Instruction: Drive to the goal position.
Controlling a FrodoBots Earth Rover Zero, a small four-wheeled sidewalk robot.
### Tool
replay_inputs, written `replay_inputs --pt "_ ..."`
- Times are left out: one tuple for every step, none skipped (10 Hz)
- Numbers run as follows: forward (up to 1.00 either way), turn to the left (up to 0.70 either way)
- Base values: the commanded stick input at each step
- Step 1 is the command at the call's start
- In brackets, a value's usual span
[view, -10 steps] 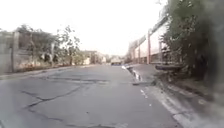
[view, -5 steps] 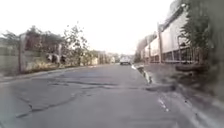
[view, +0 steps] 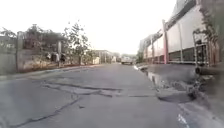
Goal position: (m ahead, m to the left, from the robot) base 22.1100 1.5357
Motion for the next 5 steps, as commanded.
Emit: replay_inputs --pt "1.0 0.04" --pt "1.0 0.04" --pt "1.0 0.04" --pt "1.0 0.04" --pt "1.0 0.04"
